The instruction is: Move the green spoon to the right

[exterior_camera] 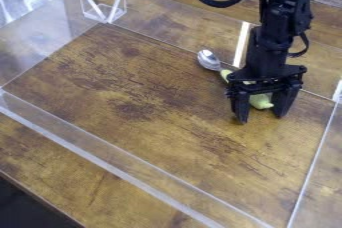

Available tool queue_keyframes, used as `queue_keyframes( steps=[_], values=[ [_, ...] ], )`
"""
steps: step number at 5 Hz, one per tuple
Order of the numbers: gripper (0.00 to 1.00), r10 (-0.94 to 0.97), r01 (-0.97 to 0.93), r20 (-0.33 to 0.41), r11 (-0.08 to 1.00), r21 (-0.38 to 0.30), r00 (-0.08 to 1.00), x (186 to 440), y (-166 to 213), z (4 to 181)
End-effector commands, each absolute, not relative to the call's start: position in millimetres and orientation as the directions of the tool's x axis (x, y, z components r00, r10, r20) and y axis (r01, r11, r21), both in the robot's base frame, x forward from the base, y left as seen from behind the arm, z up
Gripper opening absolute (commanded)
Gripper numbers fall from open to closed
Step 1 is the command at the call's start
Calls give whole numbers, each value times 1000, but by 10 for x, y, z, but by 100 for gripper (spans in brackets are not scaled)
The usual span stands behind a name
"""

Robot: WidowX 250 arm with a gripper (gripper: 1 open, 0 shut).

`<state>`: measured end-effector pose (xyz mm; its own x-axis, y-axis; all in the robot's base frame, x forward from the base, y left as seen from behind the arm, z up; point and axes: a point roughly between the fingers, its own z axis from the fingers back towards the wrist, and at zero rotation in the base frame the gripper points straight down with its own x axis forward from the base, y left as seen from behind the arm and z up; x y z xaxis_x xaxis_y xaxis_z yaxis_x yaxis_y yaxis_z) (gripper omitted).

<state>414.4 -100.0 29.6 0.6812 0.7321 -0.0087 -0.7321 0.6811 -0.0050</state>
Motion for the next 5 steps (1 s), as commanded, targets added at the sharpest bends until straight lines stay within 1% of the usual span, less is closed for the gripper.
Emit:
queue_keyframes(
  steps=[1,2,5],
  values=[
    [0,775,-774,21,632,-45,631,4163,-885,595],
    [100,795,-794,14,607,-43,607,4104,-890,687],
    [100,812,-812,-7,583,-39,583,3951,-1145,717]
  ],
)
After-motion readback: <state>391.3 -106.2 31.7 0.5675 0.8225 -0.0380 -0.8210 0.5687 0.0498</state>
